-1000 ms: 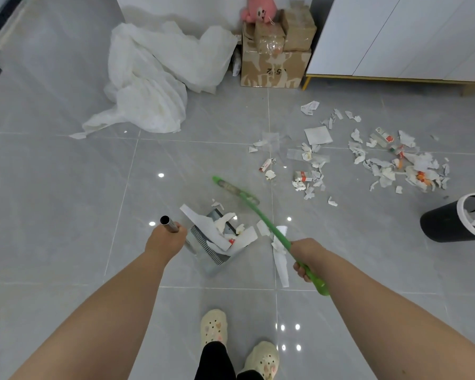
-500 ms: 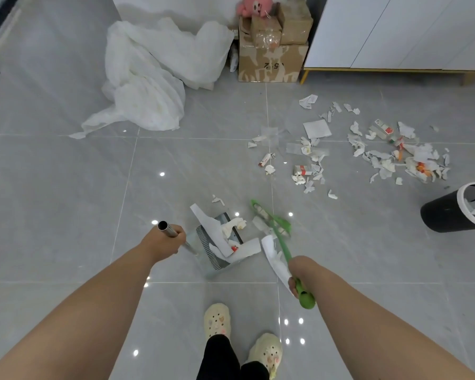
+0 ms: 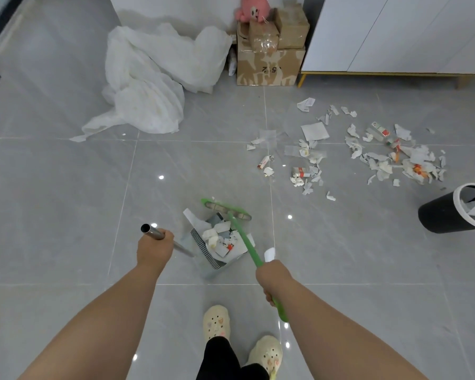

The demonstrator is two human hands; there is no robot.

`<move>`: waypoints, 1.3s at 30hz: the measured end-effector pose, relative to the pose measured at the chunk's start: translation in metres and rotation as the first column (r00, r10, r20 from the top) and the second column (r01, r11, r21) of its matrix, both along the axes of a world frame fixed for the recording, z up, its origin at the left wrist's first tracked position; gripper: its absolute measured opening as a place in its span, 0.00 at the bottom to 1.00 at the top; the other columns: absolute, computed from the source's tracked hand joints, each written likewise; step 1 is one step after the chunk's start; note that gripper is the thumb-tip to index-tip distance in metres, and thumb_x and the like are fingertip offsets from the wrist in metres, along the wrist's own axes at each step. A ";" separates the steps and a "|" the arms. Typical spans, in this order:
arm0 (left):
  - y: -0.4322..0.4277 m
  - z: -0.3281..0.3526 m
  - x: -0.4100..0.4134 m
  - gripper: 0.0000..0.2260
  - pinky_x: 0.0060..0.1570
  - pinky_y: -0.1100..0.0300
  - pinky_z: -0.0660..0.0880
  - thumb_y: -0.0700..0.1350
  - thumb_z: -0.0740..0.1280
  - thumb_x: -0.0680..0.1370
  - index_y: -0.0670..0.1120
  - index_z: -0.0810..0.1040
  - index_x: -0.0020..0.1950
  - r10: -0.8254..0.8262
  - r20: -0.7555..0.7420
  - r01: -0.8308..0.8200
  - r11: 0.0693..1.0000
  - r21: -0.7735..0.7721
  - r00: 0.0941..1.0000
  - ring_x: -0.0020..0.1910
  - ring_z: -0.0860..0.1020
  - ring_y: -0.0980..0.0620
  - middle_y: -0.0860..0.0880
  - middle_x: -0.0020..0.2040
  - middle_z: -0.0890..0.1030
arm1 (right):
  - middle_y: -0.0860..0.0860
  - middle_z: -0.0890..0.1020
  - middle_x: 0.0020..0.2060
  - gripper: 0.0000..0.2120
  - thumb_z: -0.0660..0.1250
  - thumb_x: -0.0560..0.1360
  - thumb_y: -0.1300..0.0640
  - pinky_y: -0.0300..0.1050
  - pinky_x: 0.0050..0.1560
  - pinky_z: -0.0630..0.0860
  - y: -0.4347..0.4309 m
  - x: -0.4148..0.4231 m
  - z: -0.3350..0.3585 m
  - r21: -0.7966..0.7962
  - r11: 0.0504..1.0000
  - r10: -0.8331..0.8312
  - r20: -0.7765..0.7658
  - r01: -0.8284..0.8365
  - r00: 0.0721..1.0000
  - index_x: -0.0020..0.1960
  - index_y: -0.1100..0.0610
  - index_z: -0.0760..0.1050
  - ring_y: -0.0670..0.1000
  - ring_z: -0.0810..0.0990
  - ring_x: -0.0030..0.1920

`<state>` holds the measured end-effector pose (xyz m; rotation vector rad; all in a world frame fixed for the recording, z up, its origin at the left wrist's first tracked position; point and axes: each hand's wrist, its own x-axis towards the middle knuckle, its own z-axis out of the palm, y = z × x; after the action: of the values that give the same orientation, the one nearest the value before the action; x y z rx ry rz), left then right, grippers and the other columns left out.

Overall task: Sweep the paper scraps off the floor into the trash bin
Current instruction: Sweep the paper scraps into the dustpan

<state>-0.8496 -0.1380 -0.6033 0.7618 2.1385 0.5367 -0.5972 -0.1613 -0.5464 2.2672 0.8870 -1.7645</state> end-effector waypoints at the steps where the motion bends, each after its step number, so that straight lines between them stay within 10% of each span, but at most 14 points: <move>1: -0.003 0.000 0.002 0.11 0.35 0.58 0.70 0.43 0.61 0.77 0.36 0.78 0.43 0.051 -0.005 -0.051 0.999 0.013 0.999 0.34 0.74 0.46 0.40 0.38 0.78 | 0.49 0.65 0.33 0.13 0.53 0.78 0.59 0.40 0.31 0.67 -0.001 -0.001 -0.002 0.021 0.999 0.026 0.034 -0.027 0.999 0.35 0.53 0.61 0.47 0.65 0.31; 7: -0.005 0.002 -0.009 0.08 0.33 0.58 0.68 0.42 0.60 0.77 0.40 0.74 0.41 0.238 -0.077 -0.234 0.971 0.052 0.968 0.32 0.71 0.46 0.44 0.34 0.72 | 0.51 0.66 0.33 0.17 0.53 0.78 0.63 0.42 0.32 0.68 0.032 -0.007 -0.025 0.040 0.971 0.232 0.107 -0.237 0.967 0.64 0.64 0.70 0.53 0.70 0.37; 13: 0.000 -0.006 -0.032 0.10 0.36 0.55 0.69 0.45 0.61 0.76 0.39 0.75 0.42 0.214 -0.047 -0.215 0.977 -0.012 0.976 0.33 0.72 0.46 0.43 0.35 0.74 | 0.53 0.68 0.32 0.10 0.54 0.77 0.65 0.41 0.25 0.63 0.074 -0.021 -0.031 -0.010 0.912 0.405 0.181 -0.410 0.896 0.37 0.58 0.63 0.51 0.68 0.28; 18: 0.009 -0.007 -0.050 0.09 0.36 0.55 0.67 0.45 0.61 0.75 0.41 0.74 0.40 0.129 -0.017 -0.130 0.990 -0.063 0.991 0.31 0.69 0.47 0.44 0.34 0.72 | 0.56 0.72 0.24 0.08 0.51 0.79 0.65 0.40 0.22 0.66 0.073 -0.041 -0.034 -0.149 0.869 0.488 0.095 -0.472 0.868 0.41 0.63 0.63 0.52 0.70 0.21; 26: 0.010 -0.005 -0.036 0.09 0.35 0.57 0.67 0.43 0.60 0.76 0.39 0.74 0.42 0.063 -0.042 -0.065 0.997 -0.049 0.997 0.33 0.70 0.47 0.44 0.35 0.72 | 0.51 0.67 0.28 0.10 0.52 0.79 0.57 0.32 0.18 0.61 0.060 -0.029 0.008 -0.329 0.944 0.001 -0.086 -0.030 0.996 0.41 0.59 0.65 0.44 0.64 0.23; 39: 0.009 0.005 -0.042 0.08 0.41 0.56 0.72 0.42 0.62 0.75 0.44 0.79 0.39 -0.097 0.064 0.101 0.993 -0.063 0.993 0.40 0.78 0.43 0.44 0.38 0.77 | 0.51 0.66 0.33 0.04 0.55 0.78 0.63 0.40 0.29 0.66 0.035 -0.001 -0.005 0.059 0.995 0.078 0.054 -0.081 0.995 0.52 0.57 0.65 0.48 0.65 0.30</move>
<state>-0.8912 -0.1290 -0.5980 0.8001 2.0408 0.4296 -0.5978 -0.1264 -0.5516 2.2690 1.0205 -1.6604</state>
